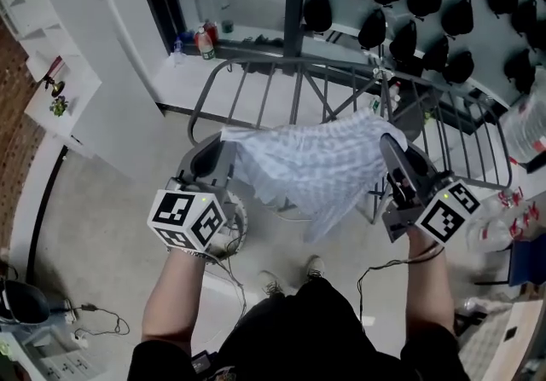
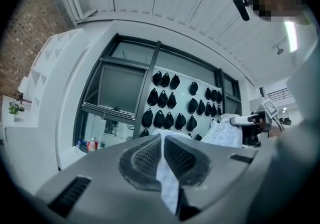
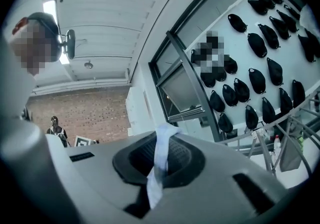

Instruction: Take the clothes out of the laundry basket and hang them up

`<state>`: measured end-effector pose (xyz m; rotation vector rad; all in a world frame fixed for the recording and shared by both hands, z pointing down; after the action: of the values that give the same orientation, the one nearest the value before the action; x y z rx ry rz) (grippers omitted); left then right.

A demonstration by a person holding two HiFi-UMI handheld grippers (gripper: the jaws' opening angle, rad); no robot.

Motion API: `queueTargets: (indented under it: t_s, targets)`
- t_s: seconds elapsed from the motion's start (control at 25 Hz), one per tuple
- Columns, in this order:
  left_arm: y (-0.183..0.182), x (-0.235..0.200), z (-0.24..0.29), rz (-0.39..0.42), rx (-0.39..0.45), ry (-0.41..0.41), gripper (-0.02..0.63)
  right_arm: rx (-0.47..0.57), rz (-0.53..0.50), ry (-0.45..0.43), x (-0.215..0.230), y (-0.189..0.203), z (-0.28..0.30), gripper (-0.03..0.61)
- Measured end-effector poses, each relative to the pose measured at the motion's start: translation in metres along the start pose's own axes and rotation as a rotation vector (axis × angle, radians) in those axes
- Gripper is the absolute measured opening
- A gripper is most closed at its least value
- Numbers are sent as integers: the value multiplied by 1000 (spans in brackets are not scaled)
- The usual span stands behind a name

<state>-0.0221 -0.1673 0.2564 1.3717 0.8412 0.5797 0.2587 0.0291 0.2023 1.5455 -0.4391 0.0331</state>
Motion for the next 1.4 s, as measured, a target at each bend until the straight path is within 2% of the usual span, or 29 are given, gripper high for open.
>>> queueTargets:
  t_s: [0.12,0.44,1.04,1.4]
  targets:
    - [-7,-3,9,-14,14,0,11,14,-4,-7,4,-6,8,11]
    - [-8,-6,48,14,3,-46,11,34,3,-29,43,-15,33,11]
    - [-7,-2,183,56,-6,-195,11,-4,22,-137,187,-32,108,11]
    - [-6,7,232,71,-14,-269,11,-24,48,-170,239,-33,128,11]
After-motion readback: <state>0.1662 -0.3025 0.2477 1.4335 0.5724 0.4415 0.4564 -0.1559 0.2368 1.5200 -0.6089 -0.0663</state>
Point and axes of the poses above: the fingertips, and each gripper's own axes: z forward along the fingers, x to its right, y out of its underside, the point moved 8 cm from there along -z, backward along the fingers, and after that the axes turned 7 degrees about -y, right-handed, at the moved point
